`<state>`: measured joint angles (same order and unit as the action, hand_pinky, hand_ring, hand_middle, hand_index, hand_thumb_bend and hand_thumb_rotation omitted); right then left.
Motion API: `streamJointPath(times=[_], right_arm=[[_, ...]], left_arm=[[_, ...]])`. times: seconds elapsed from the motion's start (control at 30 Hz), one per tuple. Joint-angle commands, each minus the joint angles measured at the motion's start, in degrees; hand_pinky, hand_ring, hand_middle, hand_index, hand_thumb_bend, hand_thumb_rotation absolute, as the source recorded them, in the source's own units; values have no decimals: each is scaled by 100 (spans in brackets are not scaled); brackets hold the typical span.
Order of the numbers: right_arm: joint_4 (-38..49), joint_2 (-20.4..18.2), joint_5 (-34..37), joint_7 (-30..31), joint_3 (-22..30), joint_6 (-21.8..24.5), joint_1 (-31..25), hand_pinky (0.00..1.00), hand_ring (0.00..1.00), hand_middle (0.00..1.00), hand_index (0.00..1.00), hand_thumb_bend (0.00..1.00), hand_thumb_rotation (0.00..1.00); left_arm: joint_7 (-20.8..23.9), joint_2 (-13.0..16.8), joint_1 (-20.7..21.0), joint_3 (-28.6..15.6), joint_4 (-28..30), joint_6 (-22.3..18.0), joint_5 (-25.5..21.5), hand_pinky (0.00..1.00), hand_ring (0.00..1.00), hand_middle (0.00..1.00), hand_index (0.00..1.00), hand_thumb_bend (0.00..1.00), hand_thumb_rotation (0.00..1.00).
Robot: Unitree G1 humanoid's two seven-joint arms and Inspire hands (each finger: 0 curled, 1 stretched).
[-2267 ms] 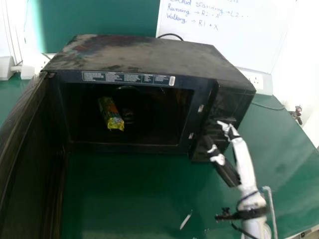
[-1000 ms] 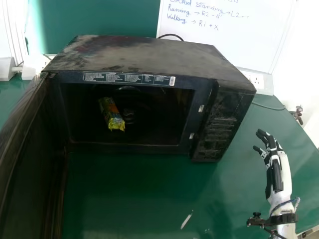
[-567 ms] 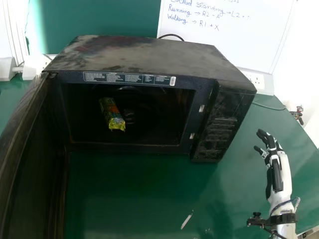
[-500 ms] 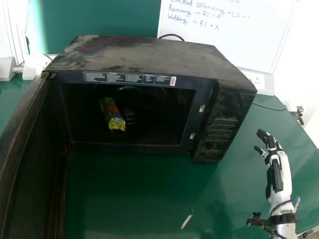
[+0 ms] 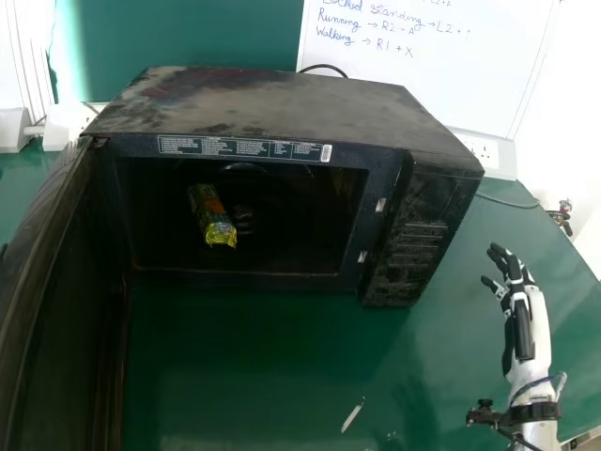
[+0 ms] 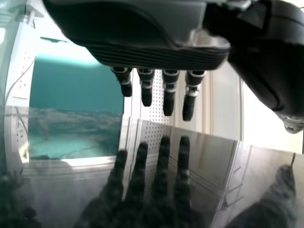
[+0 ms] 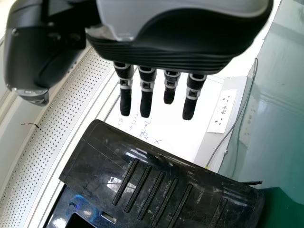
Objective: Put biscuit inside oven
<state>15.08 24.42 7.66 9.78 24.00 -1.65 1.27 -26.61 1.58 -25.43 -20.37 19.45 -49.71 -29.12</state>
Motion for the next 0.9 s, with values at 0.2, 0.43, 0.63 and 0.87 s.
streamJointPath(times=[0.2, 0.43, 0.63, 0.87], right_arm=[[42, 29, 24, -52, 117, -29, 86, 84, 93, 90, 88, 81, 92], [44, -1, 3, -76, 116, -36, 71, 84, 92, 90, 88, 82, 92], [32, -11, 53, -60, 115, -30, 78, 84, 93, 90, 88, 83, 90], [25, 7, 22, -47, 96, -31, 70, 85, 94, 91, 88, 84, 91]], left_arm=[[164, -151, -50, 223, -43, -311, 509, 100, 99, 93, 89, 88, 85], [295, -135, -26, 331, -210, -620, 836, 100, 98, 93, 91, 86, 86], [433, -78, -37, 379, -282, -775, 1208, 100, 98, 95, 92, 86, 88], [600, 6, 15, 429, -344, -884, 1538, 100, 98, 95, 92, 87, 85]])
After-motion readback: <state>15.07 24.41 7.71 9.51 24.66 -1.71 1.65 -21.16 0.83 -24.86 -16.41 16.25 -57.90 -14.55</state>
